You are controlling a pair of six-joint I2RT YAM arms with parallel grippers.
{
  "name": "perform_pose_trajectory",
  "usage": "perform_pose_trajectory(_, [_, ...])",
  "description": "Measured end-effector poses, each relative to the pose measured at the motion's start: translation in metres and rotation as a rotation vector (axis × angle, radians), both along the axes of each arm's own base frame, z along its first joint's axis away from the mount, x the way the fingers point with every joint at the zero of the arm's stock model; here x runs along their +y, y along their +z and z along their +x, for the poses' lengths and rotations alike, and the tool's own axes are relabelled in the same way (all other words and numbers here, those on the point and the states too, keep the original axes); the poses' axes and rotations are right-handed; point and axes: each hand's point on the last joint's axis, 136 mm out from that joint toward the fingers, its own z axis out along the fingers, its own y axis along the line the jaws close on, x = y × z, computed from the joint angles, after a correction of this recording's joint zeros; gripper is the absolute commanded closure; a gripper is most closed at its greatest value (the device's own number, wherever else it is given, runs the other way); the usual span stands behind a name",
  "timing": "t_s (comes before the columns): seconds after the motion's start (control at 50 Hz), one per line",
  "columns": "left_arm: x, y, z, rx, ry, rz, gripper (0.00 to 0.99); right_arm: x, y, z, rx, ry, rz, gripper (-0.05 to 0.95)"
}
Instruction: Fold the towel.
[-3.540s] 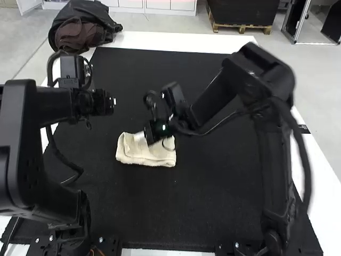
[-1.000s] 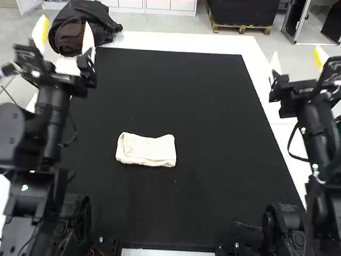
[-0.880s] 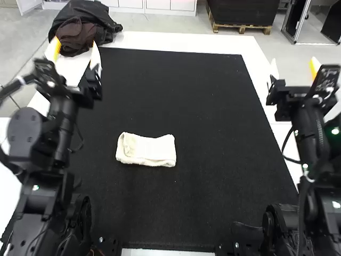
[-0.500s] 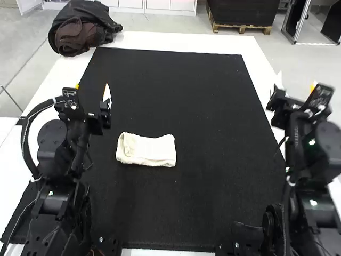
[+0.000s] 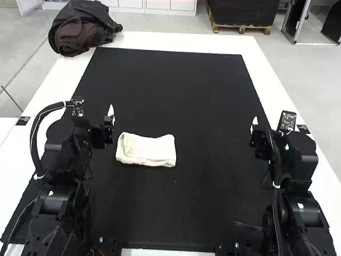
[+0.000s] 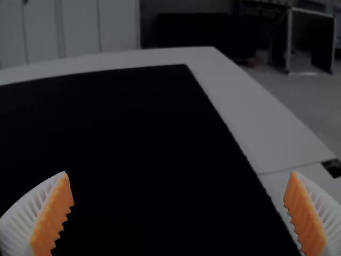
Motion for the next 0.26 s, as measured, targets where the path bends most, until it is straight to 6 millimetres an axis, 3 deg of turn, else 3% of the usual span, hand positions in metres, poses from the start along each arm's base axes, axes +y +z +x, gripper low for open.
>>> perform_pose_trajectory(0.26, [0.0, -0.0008, 0.0, 0.003, 0.0, 0.005, 0.036, 0.0014, -0.0003, 0.0001, 0.001, 0.008, 0.001, -0.01])
